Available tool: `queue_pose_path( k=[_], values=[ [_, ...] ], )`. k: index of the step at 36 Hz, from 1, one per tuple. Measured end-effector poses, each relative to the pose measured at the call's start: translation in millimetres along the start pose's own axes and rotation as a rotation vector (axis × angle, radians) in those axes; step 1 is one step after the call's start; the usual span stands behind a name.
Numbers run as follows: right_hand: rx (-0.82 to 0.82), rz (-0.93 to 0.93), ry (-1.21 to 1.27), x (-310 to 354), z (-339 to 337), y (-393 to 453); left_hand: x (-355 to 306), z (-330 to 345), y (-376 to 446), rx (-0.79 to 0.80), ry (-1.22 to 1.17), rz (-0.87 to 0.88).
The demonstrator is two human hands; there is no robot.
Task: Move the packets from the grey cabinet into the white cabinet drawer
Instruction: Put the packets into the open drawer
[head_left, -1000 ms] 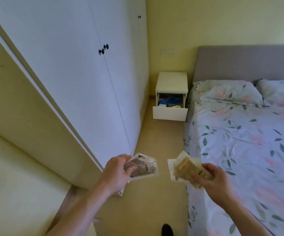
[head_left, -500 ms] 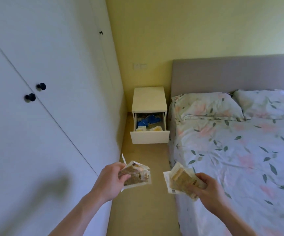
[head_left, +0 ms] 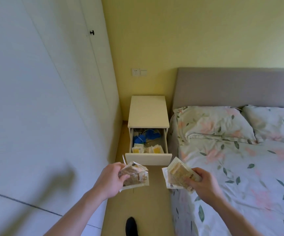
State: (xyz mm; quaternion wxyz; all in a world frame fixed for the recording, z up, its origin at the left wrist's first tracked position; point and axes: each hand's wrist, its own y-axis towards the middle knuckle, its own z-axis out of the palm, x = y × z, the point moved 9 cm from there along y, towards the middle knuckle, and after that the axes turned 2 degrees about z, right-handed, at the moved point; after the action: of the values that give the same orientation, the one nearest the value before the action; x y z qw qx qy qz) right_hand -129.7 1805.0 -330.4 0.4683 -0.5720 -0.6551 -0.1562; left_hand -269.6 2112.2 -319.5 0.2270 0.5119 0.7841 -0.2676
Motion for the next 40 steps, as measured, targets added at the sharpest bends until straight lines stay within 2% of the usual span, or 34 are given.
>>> queue_pose_path(
  k=[7,14,21,28,33,40],
  values=[
    [-0.034,0.093,-0.013,28.4,12.6,95.2,29.5,-13.1,127.0,0.105,0.075,0.001],
    [-0.041,0.172,-0.003,33.2,13.8,175.6,33.2,9.3,230.5,0.302,0.203,0.057],
    [0.02,0.247,-0.015,26.7,18.9,282.3,30.6,38.6,325.7,0.429,0.275,0.07],
    [0.141,0.353,-0.096,-6.5,49.8,396.6,50.0,73.7,402.4,0.56,0.303,0.022],
    [0.203,0.382,-0.173,-13.0,80.1,463.4,88.6,106.6,456.2,0.591,0.213,-0.06],
    [0.242,0.469,-0.262,-78.0,142.2,549.7,179.6,162.4,524.3,0.506,-0.127,-0.358]
  ],
)
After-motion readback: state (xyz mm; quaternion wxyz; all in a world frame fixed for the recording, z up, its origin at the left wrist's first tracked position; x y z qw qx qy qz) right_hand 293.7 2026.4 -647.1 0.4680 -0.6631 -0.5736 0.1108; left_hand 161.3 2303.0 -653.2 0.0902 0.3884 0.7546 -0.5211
